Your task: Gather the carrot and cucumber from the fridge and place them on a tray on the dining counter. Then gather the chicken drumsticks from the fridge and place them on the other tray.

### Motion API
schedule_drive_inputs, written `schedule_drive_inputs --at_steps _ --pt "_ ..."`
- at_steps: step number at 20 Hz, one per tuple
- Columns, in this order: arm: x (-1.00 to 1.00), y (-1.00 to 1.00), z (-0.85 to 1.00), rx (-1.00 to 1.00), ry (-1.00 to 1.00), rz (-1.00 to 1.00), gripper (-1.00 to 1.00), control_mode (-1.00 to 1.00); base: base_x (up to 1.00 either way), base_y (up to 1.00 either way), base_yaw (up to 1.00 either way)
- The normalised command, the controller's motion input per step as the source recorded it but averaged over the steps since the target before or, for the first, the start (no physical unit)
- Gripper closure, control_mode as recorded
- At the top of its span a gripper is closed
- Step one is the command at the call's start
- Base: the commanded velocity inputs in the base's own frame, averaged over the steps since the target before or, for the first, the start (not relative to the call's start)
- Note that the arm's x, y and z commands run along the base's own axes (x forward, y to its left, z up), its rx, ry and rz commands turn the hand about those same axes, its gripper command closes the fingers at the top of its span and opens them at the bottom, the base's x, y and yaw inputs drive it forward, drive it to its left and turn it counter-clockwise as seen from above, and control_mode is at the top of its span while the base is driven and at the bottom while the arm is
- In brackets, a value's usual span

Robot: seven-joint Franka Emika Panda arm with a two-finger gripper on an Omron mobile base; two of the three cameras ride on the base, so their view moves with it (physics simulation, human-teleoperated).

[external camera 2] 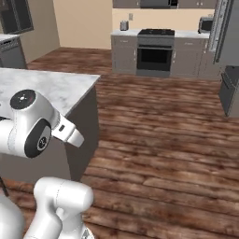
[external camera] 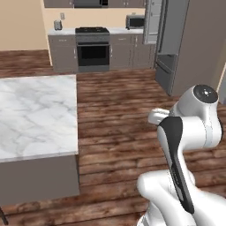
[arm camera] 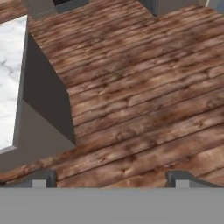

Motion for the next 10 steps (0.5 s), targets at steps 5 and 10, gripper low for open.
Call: schedule_drive_inputs --at_steps 5,10 --pt "0.0 0.0 0.0 0.0 0.0 0.0 -1.0 1.0 0.64 -0.71 0.07" --pt "0.0 0.0 0.0 0.0 0.0 0.0 -1.0 1.0 0.63 -0.73 0.07"
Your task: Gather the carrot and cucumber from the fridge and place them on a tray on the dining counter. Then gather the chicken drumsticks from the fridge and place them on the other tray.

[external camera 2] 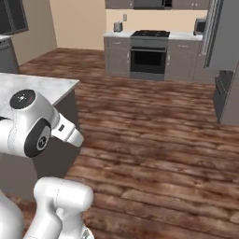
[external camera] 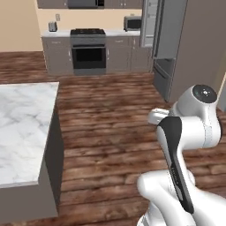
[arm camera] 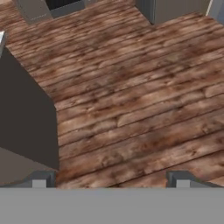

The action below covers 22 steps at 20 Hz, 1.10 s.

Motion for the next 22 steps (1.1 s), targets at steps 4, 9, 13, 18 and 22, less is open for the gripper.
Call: schedule_drive_inputs --at_steps 4,9,13,18,22 --pt "0.0 0.0 0.0 0.0 0.0 0.0 -1.0 1.0 0.74 -0.66 0.05" --pt "0.0 0.0 0.0 0.0 0.0 0.0 -1.0 1.0 0.91 -0.36 0.0" --pt "0.0 0.0 0.0 0.0 0.0 0.0 -1.0 1.0 1.0 -0.02 0.0" --pt "0.0 0.0 0.0 0.0 0.0 0.0 -1.0 1.0 1.0 0.0 0.0" --pt "0.0 0.0 0.0 0.0 0.0 0.0 -1.0 1.0 1.0 0.0 0.0"
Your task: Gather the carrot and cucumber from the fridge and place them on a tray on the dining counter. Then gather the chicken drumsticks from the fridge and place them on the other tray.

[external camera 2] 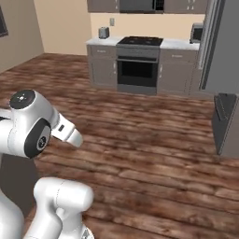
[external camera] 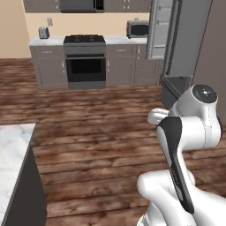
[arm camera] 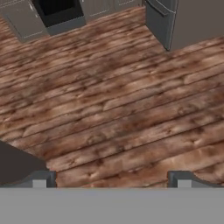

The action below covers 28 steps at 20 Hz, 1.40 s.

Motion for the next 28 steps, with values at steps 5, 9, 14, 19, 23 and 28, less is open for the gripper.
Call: schedule_drive_inputs --at_steps 5,9,14,19,23,28 --pt "0.0 0.0 0.0 0.0 0.0 0.0 -1.0 1.0 1.0 0.0 0.0" --pt "0.0 0.0 0.0 0.0 0.0 0.0 -1.0 1.0 0.97 0.04 -0.01" --pt "0.0 0.0 0.0 0.0 0.0 0.0 -1.0 1.0 0.75 0.2 -0.03" --pt "0.0 0.0 0.0 0.0 0.0 0.0 -1.0 1.0 0.56 0.39 -0.1" --pt "0.0 0.0 0.0 0.0 0.0 0.0 -1.0 1.0 0.36 0.38 -0.14" --pt "0.0 0.0 0.0 0.0 0.0 0.0 -1.0 1.0 0.5 0.4 -0.17"
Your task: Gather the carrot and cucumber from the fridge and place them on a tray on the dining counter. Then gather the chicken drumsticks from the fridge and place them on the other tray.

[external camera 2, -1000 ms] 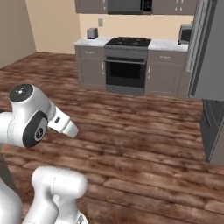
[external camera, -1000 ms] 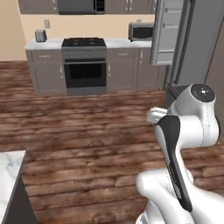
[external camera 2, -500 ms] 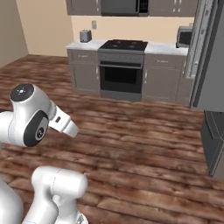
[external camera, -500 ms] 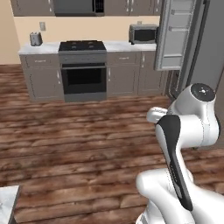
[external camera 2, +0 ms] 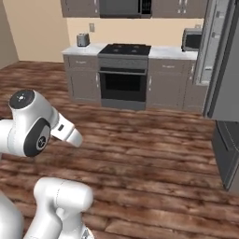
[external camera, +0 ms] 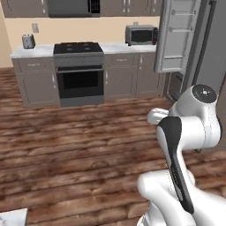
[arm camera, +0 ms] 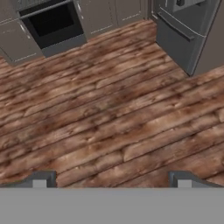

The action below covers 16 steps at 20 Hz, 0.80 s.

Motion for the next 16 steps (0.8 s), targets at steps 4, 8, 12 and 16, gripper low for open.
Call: schedule_drive_inputs --at_steps 4,8,12,16 --pt "0.0 0.0 0.0 0.0 0.0 0.0 -1.0 1.0 0.77 0.18 -0.1" --pt "0.0 0.0 0.0 0.0 0.0 0.0 -1.0 1.0 0.86 0.02 -0.06" --pt "0.0 0.0 0.0 0.0 0.0 0.0 -1.0 1.0 0.77 0.01 -0.1" --pt "0.0 0.0 0.0 0.0 0.0 0.0 -1.0 1.0 0.66 0.0 -0.24"
